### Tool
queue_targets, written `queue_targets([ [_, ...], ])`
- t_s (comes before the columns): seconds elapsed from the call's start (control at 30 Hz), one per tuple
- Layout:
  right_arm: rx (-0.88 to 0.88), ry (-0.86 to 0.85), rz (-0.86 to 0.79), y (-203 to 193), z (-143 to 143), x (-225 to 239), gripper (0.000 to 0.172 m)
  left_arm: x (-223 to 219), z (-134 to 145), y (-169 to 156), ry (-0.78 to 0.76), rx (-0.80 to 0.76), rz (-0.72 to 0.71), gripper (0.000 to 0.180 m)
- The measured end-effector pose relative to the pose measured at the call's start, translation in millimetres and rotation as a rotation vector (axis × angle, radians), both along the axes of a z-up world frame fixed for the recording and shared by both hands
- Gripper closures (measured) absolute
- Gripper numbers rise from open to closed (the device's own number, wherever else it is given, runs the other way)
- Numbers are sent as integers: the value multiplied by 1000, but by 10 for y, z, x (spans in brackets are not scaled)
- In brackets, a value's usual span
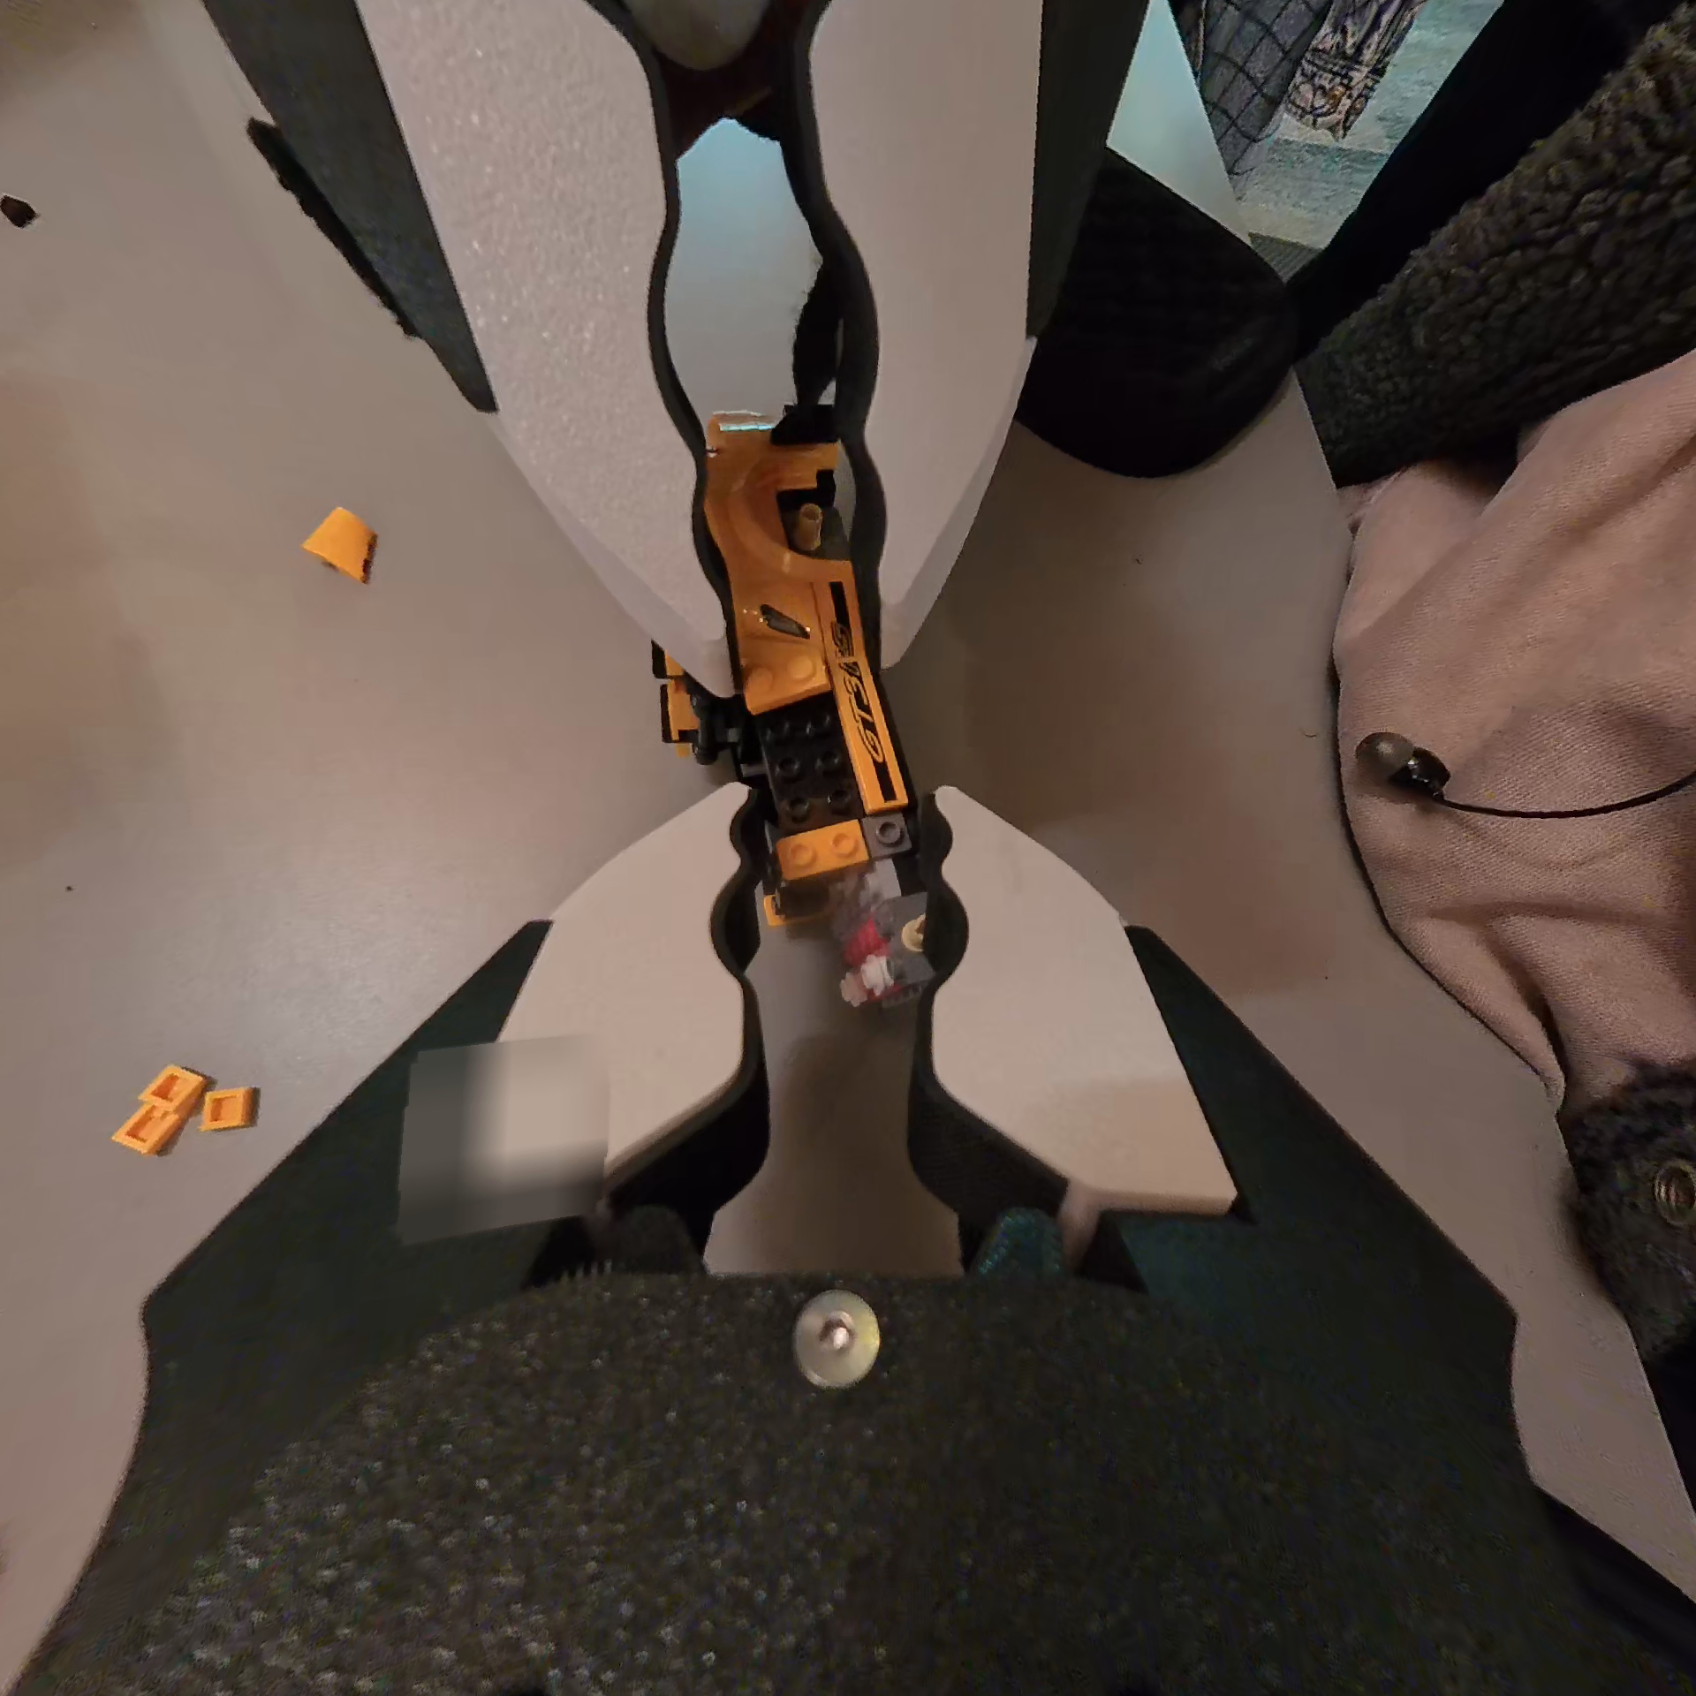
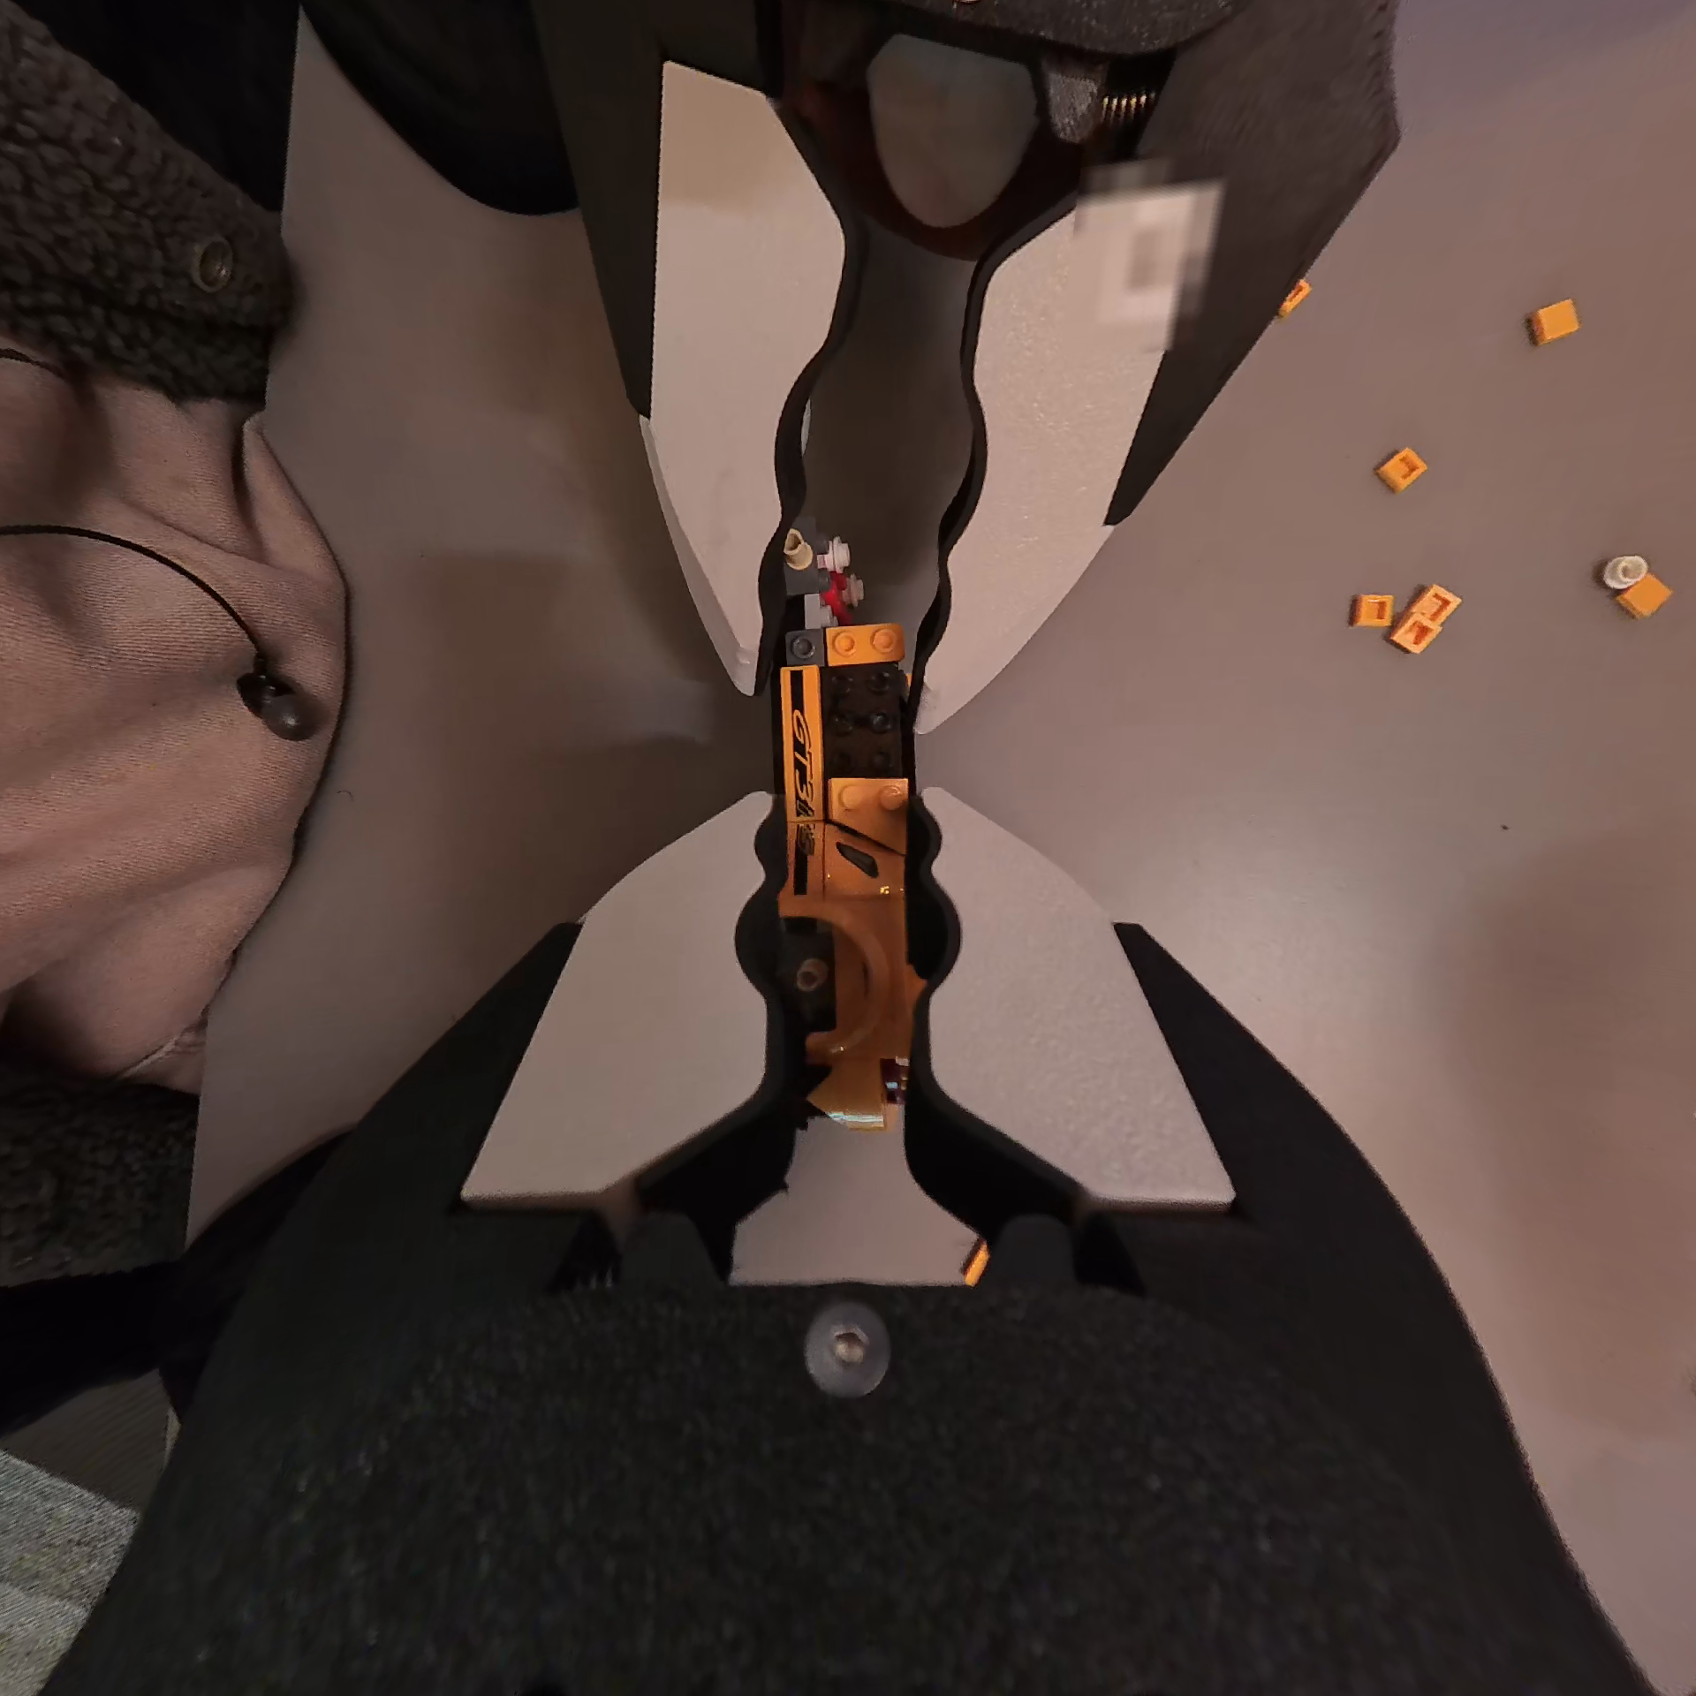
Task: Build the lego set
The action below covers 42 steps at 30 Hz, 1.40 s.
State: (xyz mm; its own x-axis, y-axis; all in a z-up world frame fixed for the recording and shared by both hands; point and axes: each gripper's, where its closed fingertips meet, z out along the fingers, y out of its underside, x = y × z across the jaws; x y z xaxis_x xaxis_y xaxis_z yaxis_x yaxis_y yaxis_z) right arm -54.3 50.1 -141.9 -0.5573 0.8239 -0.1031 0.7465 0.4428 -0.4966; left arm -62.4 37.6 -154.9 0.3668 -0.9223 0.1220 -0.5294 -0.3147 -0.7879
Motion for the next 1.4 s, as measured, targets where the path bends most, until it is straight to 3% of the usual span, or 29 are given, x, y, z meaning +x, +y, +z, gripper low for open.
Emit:
queue_targets([
  [1.4,5,70,35,-5,150,-27,147,15,23,-36,-8,-4,-4,148],
])
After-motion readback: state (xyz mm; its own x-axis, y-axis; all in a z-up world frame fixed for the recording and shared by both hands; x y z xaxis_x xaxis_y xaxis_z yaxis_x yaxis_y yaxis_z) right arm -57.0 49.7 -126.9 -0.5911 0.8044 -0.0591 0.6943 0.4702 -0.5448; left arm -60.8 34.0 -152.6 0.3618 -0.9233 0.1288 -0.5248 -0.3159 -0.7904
